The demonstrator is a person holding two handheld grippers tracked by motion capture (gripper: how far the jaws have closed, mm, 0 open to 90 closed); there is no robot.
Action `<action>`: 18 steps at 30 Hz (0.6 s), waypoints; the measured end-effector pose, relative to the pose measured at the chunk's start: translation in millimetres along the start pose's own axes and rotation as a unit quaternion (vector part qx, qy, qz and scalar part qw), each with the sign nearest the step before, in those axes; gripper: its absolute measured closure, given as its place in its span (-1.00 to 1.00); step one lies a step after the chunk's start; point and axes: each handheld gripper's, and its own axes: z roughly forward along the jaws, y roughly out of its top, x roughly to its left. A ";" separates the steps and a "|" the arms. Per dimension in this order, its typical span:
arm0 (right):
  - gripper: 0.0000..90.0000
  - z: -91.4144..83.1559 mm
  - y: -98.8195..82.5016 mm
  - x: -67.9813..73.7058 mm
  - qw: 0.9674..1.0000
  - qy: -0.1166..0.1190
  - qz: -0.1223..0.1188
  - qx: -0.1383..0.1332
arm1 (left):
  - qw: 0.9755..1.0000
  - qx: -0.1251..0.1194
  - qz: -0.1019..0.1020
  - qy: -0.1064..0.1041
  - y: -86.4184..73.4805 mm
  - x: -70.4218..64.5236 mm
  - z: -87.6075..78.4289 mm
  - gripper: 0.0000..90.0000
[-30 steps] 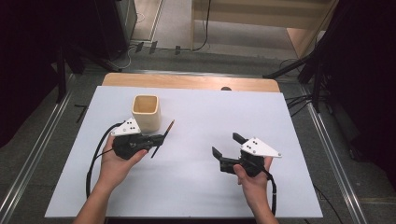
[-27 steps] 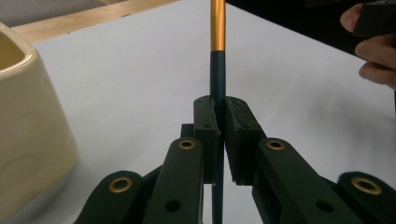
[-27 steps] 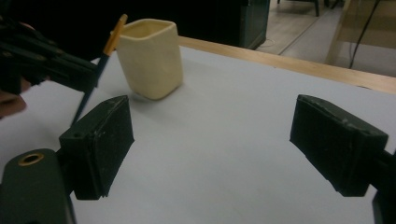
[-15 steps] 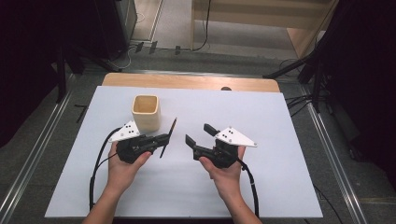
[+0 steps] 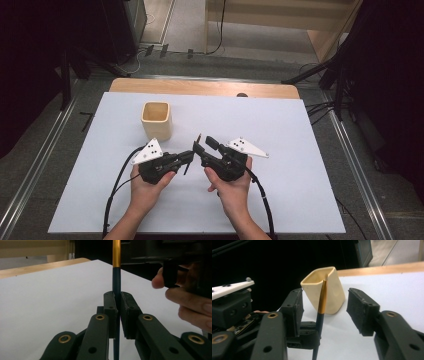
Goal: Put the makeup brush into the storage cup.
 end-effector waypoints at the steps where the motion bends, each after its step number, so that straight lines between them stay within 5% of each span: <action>1: 0.10 1.2 -1.1 -1.1 1.000 -0.002 0.007 0.006 | 1.000 -0.001 -0.001 -0.001 -0.3 -1.1 0.6 0.89; 7: 0.38 3.2 -4.8 -6.9 0.999 0.009 0.039 0.017 | 1.000 -0.004 0.009 -0.005 -0.5 -9.1 4.1 0.89; 8: 0.58 3.1 -5.3 -6.8 0.998 0.015 0.049 0.021 | 1.000 -0.004 0.010 -0.005 -0.5 -9.9 4.4 0.89; 11: 0.88 2.5 -6.2 -5.7 0.998 0.018 0.047 0.028 | 1.000 0.003 0.006 -0.011 -2.2 -10.1 7.7 0.89; 13: 0.88 2.8 -6.5 -5.1 0.999 0.014 0.041 0.029 | 1.000 0.001 0.008 -0.005 -3.2 -10.6 7.8 0.88; 15: 0.88 3.5 -7.6 -4.8 0.999 0.010 0.020 0.031 | 1.000 0.001 0.006 -0.006 -4.2 -11.3 9.5 0.48; 18: 0.88 3.5 -8.0 -4.0 1.000 0.011 0.009 0.028 | 1.000 0.012 0.010 -0.008 -5.0 -12.6 11.4 0.33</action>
